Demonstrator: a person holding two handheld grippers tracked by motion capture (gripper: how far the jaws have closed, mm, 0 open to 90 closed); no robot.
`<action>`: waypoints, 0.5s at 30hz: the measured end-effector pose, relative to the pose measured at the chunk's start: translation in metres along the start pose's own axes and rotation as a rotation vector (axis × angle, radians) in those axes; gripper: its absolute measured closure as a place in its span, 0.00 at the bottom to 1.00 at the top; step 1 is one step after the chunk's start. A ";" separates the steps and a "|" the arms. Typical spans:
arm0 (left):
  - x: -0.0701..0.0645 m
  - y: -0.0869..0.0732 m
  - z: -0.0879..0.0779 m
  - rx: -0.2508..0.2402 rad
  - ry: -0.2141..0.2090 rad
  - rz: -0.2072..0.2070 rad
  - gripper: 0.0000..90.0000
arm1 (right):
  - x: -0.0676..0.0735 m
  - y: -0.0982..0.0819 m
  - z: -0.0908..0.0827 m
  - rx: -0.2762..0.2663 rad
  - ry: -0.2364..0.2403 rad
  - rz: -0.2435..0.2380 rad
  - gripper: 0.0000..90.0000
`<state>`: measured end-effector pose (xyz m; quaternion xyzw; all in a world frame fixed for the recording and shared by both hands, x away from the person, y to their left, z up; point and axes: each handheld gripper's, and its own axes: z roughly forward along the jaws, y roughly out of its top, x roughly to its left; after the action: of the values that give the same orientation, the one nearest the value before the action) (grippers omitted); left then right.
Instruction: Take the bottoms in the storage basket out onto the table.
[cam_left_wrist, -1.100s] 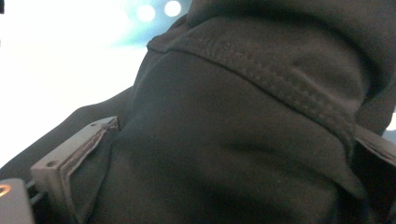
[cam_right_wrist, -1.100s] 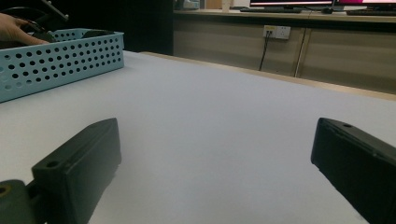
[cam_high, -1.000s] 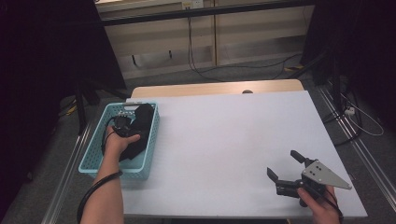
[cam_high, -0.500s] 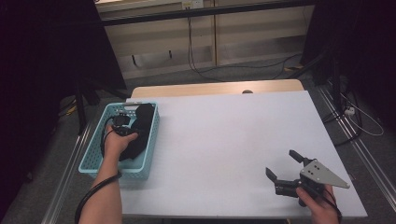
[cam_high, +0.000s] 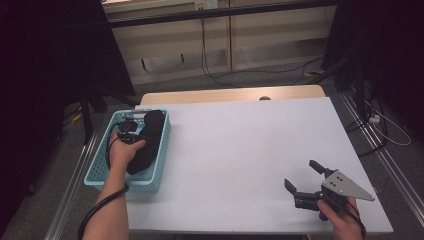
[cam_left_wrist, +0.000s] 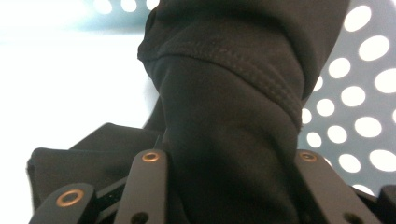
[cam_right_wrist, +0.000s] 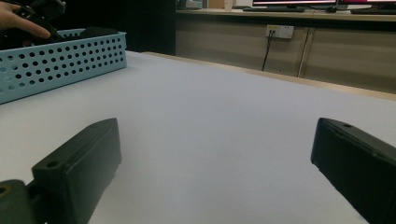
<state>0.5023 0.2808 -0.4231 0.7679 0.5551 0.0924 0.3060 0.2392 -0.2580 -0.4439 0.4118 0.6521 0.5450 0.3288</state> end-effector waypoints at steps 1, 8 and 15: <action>-0.001 0.002 -0.003 -0.003 0.000 0.000 0.71 | 0.000 0.000 0.000 -0.001 0.001 0.003 0.01; -0.012 0.022 -0.038 -0.067 -0.018 0.016 0.72 | 0.001 0.001 0.002 0.000 0.000 -0.003 0.01; -0.024 0.041 -0.077 -0.142 -0.078 0.039 0.71 | 0.001 0.001 0.002 -0.001 -0.002 -0.004 0.01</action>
<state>0.4888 0.2791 -0.3338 0.7577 0.5199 0.1075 0.3794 0.2409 -0.2563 -0.4435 0.4112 0.6522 0.5442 0.3307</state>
